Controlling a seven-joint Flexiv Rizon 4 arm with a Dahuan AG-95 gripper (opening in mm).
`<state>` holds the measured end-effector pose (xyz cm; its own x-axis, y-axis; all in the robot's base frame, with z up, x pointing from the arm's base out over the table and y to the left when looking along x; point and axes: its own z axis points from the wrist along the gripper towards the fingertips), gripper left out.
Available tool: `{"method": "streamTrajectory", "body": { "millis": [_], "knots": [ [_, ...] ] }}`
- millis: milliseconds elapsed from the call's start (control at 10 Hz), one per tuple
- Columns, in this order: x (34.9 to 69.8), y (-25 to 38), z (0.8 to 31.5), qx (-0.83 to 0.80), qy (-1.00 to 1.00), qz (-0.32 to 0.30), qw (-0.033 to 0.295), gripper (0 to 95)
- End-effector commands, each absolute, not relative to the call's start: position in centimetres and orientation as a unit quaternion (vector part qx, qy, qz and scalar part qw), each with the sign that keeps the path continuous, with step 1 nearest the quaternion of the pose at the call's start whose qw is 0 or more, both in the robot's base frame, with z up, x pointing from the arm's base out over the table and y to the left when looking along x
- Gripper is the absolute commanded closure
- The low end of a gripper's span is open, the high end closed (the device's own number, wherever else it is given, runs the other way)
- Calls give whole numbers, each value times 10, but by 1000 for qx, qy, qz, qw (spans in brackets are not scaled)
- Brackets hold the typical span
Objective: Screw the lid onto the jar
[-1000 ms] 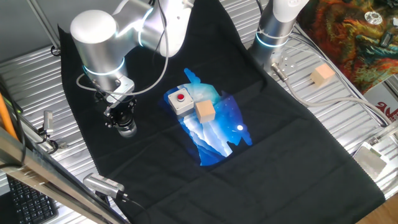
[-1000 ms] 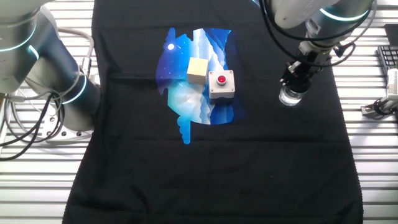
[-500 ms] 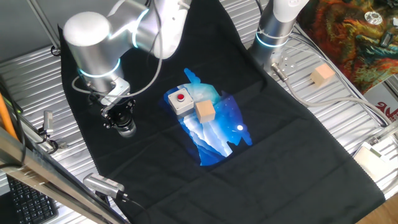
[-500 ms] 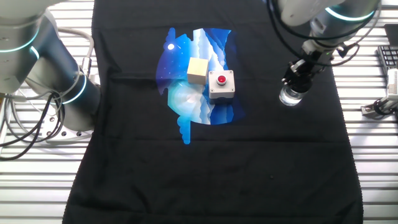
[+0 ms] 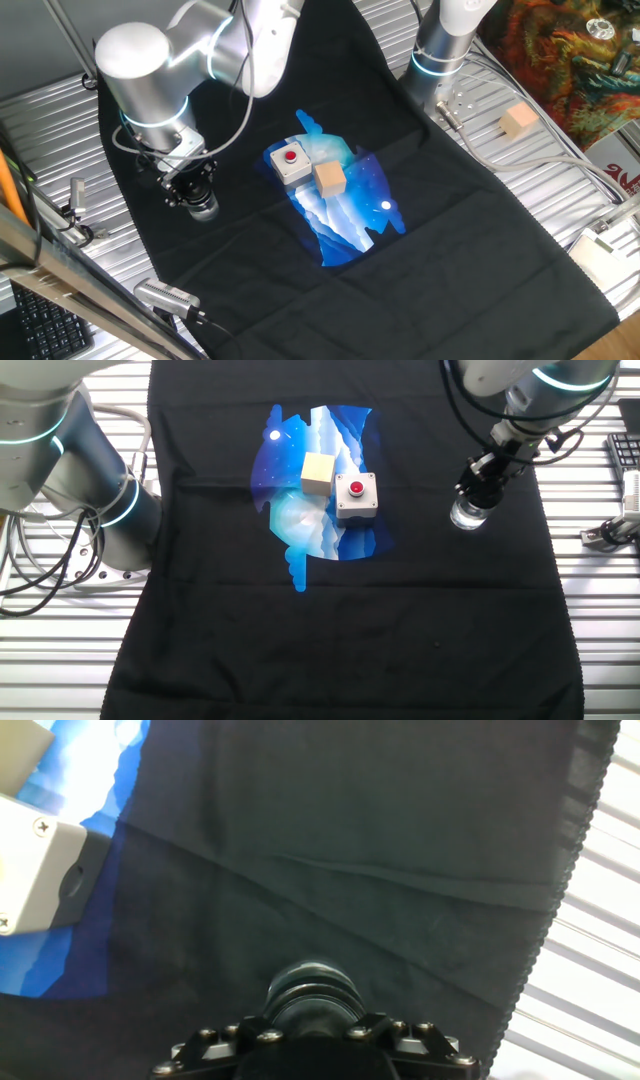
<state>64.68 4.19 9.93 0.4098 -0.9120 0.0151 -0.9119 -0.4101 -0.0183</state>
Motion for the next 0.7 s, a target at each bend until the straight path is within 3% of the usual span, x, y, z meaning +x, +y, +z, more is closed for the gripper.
{"method": "streamTrajectory", "body": {
  "millis": [100,700],
  "knots": [
    [647,41,99,-834,551,-12,3,950],
    [646,39,100,-823,567,-9,13,950]
  ]
}}
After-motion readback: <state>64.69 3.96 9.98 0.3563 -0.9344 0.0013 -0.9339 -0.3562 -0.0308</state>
